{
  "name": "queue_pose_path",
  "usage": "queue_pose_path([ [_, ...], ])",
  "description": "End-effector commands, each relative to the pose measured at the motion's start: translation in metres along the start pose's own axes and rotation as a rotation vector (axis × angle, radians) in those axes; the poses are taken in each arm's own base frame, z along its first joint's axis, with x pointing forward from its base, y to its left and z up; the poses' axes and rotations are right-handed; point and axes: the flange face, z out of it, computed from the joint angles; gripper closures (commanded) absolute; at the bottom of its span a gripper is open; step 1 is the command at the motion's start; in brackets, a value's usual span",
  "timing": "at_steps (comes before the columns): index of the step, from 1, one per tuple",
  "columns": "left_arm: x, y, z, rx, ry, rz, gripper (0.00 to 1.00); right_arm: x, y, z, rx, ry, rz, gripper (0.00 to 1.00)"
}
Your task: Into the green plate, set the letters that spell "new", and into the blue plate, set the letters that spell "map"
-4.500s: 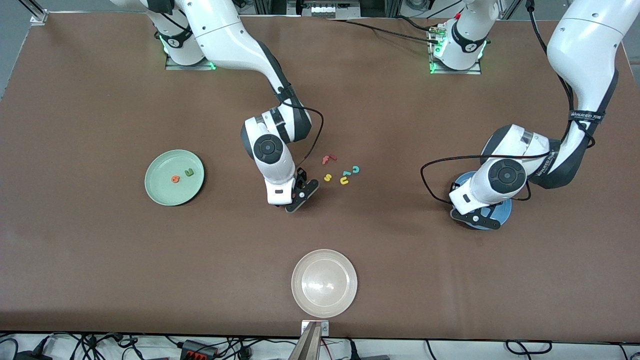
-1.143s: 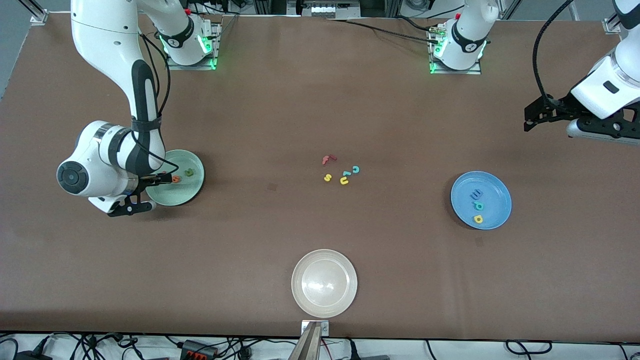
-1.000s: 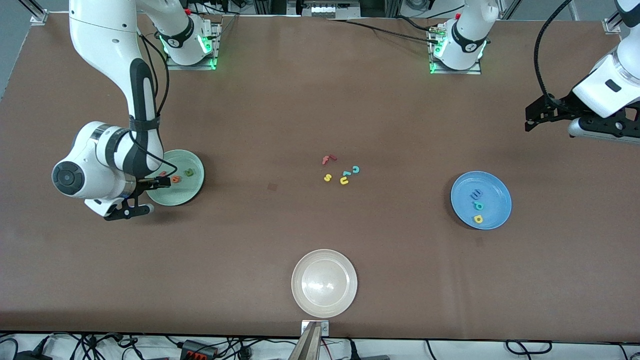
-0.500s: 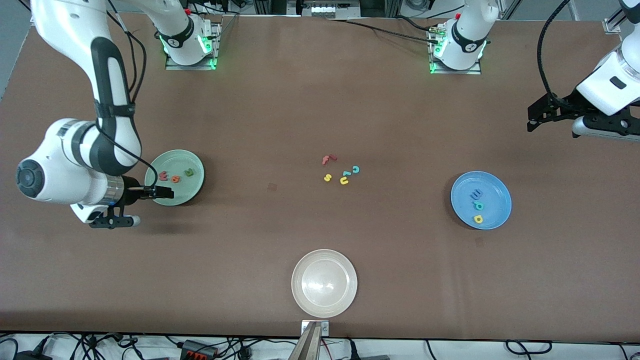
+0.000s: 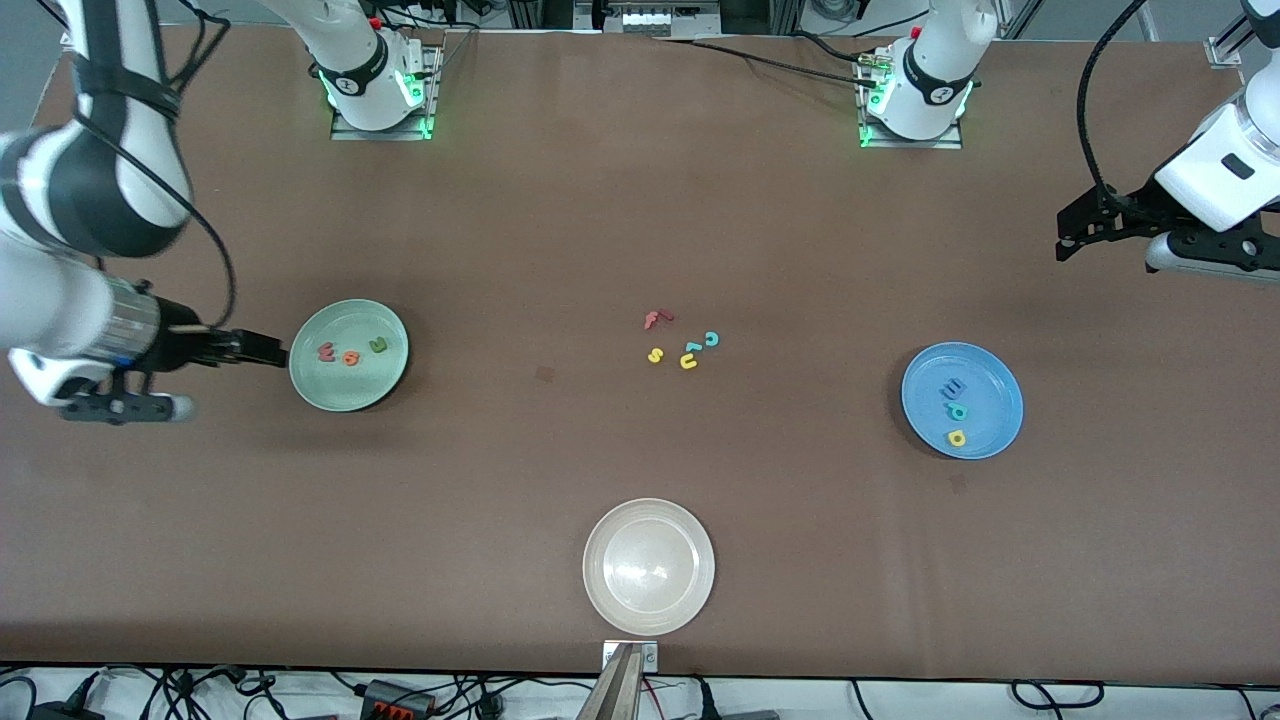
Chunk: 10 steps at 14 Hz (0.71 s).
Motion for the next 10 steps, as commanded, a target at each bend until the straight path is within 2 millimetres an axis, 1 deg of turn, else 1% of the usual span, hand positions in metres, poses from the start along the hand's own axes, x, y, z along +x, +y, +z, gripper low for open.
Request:
queue_pose_path([
  [1,0.000,-0.005,-0.001,0.016,-0.012,0.005,0.00,-0.006,0.016,-0.048,-0.062,0.034,0.056,0.00],
  [2,0.001,-0.005,0.000,0.004,-0.011,0.004,0.00,-0.012,0.021,-0.068,-0.070,0.059,0.058,0.00],
  [3,0.000,-0.007,-0.001,0.000,-0.010,0.005,0.00,-0.015,0.026,-0.077,-0.068,0.067,0.063,0.00],
  [4,0.000,-0.005,-0.004,0.000,-0.007,0.011,0.00,-0.019,0.042,-0.091,-0.070,0.094,0.088,0.00],
  [5,0.000,-0.003,-0.005,0.002,-0.007,0.016,0.00,-0.025,0.058,-0.100,-0.070,0.102,0.107,0.00],
  [7,0.001,-0.003,-0.005,0.002,-0.003,0.017,0.00,-0.042,0.073,-0.124,-0.057,0.133,0.139,0.00],
  [9,0.001,-0.002,-0.005,0.002,-0.004,0.019,0.00,-0.057,0.095,-0.137,-0.047,0.139,0.176,0.00],
  [10,0.001,-0.001,-0.004,0.002,-0.006,0.020,0.00,-0.064,0.097,-0.143,-0.046,0.145,0.167,0.00],
])
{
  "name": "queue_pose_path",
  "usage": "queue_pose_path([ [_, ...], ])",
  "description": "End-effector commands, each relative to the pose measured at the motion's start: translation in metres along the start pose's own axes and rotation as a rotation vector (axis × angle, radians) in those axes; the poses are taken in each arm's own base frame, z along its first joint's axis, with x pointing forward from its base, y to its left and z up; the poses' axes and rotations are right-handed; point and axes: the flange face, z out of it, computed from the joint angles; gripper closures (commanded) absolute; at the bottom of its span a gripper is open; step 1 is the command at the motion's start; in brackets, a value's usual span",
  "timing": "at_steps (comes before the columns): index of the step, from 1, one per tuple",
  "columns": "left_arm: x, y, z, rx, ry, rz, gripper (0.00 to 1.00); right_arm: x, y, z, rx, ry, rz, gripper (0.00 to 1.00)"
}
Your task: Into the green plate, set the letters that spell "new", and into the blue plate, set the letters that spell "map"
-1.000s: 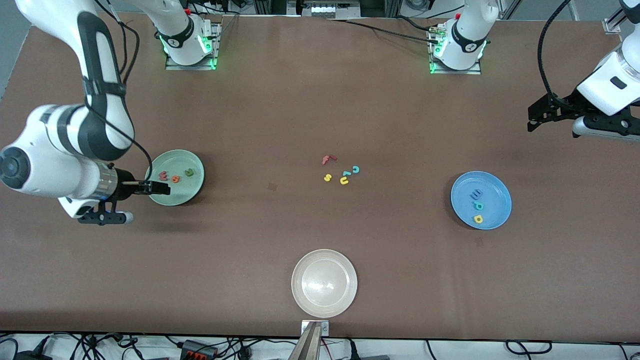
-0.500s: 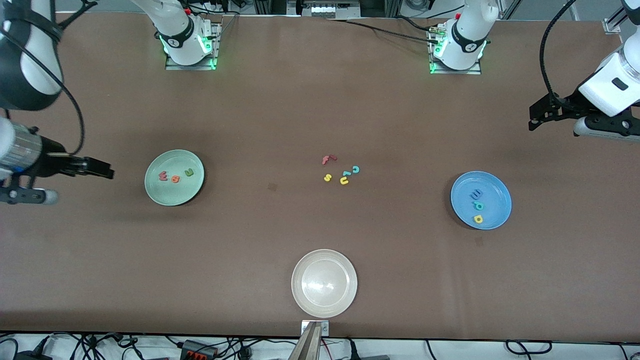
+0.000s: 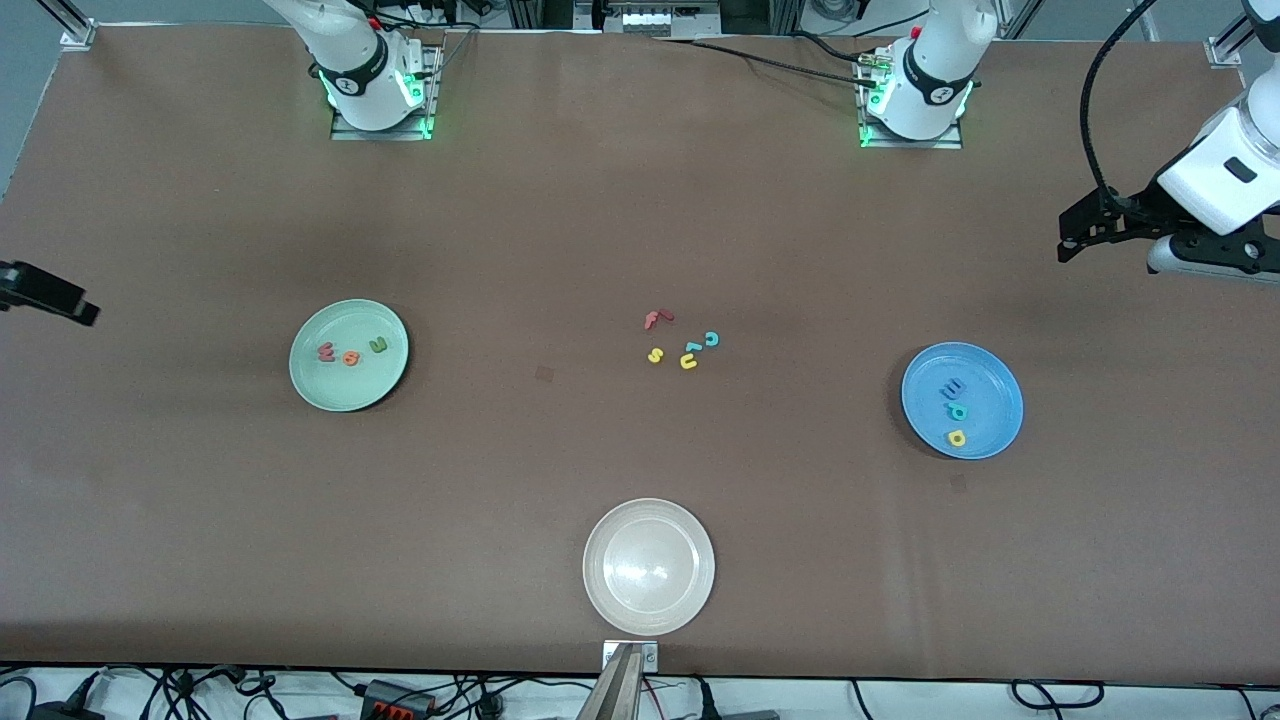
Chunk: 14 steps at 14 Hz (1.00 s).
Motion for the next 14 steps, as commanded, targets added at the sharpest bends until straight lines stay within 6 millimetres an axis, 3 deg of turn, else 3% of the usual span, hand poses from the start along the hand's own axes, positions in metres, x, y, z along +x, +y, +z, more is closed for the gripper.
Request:
queue_pose_path([
  [1,0.000,0.001,-0.006,0.003,-0.001,0.023,0.00,-0.018,0.004,-0.017,0.015,0.008,-0.025,0.00],
  [5,0.000,0.003,-0.007,0.003,-0.001,0.025,0.00,-0.024,-0.014,-0.013,0.001,-0.008,-0.083,0.00],
  [14,0.000,0.004,-0.007,0.003,-0.002,0.028,0.00,-0.034,-0.009,-0.012,-0.026,-0.014,-0.094,0.00],
])
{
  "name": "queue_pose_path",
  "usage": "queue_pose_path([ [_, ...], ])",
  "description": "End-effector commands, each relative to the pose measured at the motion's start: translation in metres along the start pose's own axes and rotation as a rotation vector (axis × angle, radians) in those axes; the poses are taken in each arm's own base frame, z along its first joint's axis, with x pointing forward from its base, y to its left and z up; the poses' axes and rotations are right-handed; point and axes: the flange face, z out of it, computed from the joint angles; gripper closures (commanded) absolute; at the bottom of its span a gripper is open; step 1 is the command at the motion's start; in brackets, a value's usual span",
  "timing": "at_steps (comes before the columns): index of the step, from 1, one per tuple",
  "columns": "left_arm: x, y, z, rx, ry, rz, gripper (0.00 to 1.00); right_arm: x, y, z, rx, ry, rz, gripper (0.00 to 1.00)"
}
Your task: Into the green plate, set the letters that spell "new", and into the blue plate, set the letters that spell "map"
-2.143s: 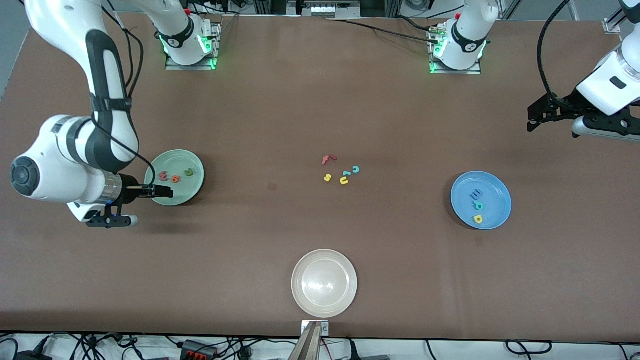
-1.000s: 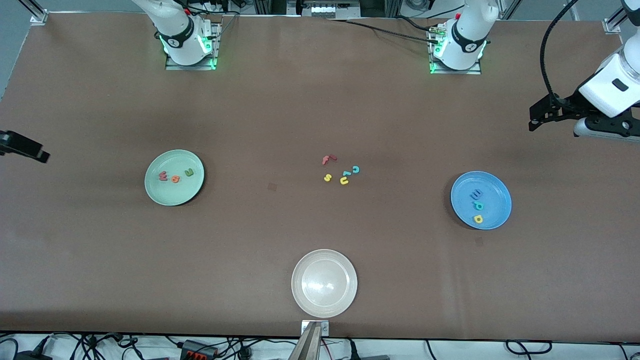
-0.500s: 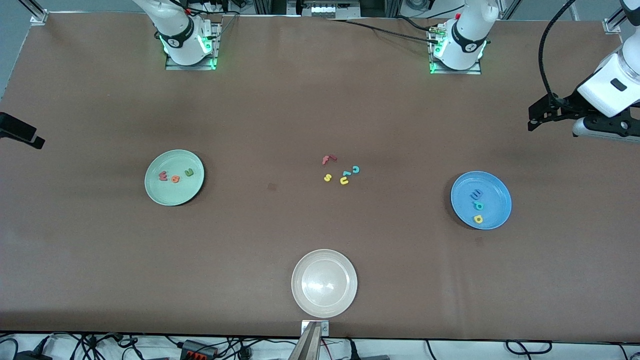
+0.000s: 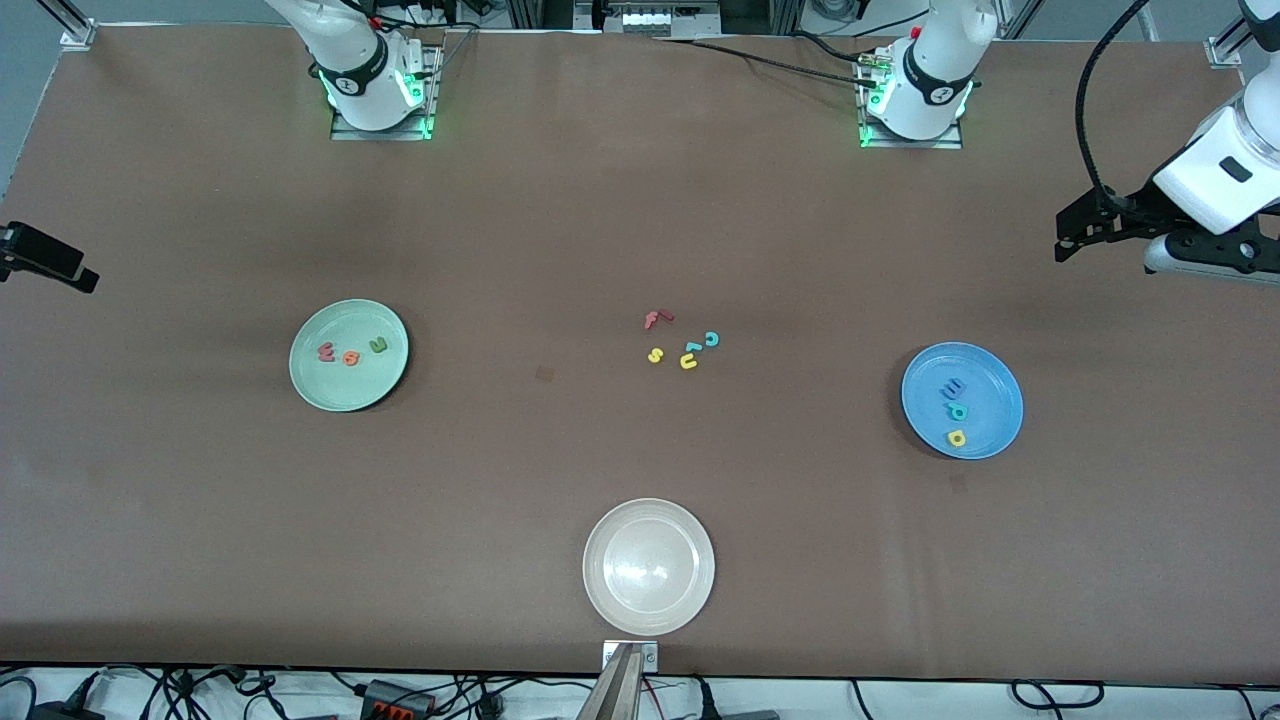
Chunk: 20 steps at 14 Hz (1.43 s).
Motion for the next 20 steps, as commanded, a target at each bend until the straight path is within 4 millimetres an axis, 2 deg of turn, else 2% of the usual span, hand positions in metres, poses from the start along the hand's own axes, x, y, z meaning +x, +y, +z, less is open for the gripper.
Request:
queue_pose_path([
  [1,-0.001,0.001,-0.007,0.003,-0.002,0.023,0.00,-0.020,0.002,-0.002,-0.025,-0.007,-0.030,0.00],
  [5,-0.001,0.001,-0.007,0.003,-0.002,0.023,0.00,-0.045,0.002,0.007,-0.020,0.002,-0.050,0.00],
  [7,0.000,0.003,-0.007,0.003,-0.001,0.024,0.00,-0.051,0.003,0.011,-0.019,-0.002,-0.071,0.00],
  [20,0.000,0.004,-0.007,0.002,-0.002,0.027,0.00,-0.053,0.007,0.010,-0.019,-0.008,-0.062,0.00],
])
